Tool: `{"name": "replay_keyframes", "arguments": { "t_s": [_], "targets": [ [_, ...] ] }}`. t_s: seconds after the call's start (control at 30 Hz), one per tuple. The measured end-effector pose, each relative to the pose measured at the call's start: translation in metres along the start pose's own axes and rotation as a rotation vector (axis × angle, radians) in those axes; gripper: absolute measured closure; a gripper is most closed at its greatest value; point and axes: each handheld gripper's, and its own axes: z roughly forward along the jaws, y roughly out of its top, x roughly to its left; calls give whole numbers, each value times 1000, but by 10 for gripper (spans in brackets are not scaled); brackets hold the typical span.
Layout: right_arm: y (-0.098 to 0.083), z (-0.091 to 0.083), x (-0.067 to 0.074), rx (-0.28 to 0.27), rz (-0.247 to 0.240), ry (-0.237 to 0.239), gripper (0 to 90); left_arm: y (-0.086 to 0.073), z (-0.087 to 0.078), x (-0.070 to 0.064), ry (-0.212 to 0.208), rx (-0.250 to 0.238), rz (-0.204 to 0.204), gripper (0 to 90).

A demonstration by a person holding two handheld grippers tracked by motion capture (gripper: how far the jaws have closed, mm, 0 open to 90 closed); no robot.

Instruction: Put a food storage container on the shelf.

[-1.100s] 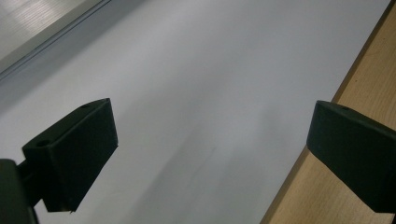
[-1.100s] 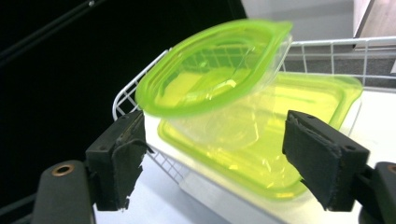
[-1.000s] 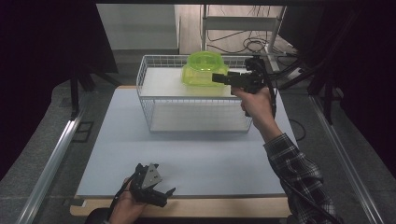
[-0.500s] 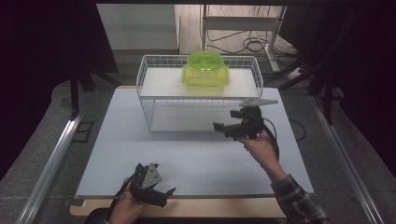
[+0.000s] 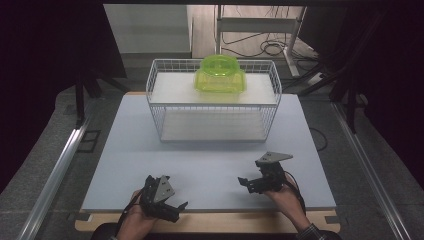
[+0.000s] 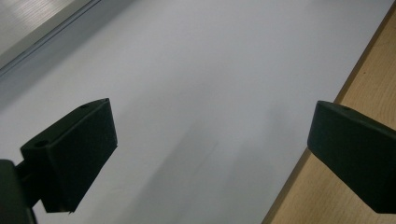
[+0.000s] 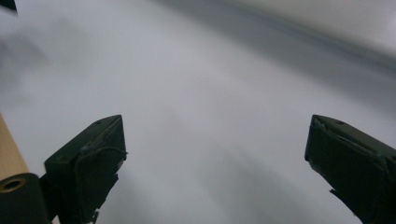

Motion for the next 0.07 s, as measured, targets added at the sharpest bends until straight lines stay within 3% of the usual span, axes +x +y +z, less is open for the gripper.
{"name": "replay_keyframes", "arguments": {
  "t_s": [0.07],
  "targets": [
    [-3,2,1,17,-7,-4,49,0,0,0,1,-1,-8,14]
  ]
}}
